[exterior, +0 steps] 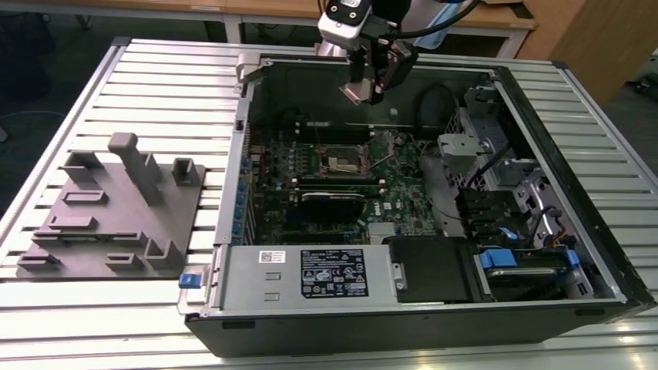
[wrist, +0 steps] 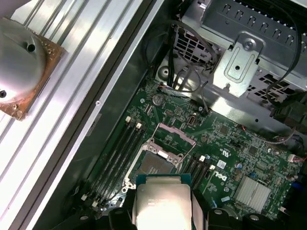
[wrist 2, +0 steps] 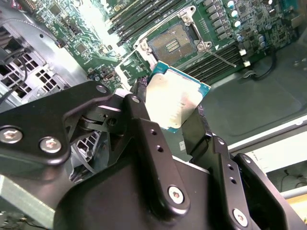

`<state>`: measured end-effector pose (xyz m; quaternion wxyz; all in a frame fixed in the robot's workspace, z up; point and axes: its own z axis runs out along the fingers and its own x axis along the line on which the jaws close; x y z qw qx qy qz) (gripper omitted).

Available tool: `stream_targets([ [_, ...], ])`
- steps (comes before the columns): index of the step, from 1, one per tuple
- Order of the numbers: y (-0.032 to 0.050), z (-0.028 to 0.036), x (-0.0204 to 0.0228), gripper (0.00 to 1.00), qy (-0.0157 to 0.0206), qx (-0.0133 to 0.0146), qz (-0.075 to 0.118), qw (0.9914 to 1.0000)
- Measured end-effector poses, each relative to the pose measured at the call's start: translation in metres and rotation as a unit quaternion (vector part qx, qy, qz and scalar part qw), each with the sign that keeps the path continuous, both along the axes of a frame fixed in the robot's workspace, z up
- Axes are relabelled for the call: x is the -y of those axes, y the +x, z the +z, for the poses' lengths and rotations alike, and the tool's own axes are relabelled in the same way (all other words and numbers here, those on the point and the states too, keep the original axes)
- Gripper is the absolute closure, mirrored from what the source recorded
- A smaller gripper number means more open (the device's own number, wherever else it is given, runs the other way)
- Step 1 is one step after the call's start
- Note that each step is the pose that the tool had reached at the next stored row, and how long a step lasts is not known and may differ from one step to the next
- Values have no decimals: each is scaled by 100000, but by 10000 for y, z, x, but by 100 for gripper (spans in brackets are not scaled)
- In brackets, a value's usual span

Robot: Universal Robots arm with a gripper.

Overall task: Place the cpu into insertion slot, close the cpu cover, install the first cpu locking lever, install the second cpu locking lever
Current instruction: 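Place the cpu into insertion slot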

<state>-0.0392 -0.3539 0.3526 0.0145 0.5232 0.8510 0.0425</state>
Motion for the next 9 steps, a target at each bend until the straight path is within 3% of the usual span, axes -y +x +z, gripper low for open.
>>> stream_targets([
  [3,0,-3,0,46,-12,-7,-905,99996],
  [9,0,-4,0,46,-9,-3,-976,99995],
])
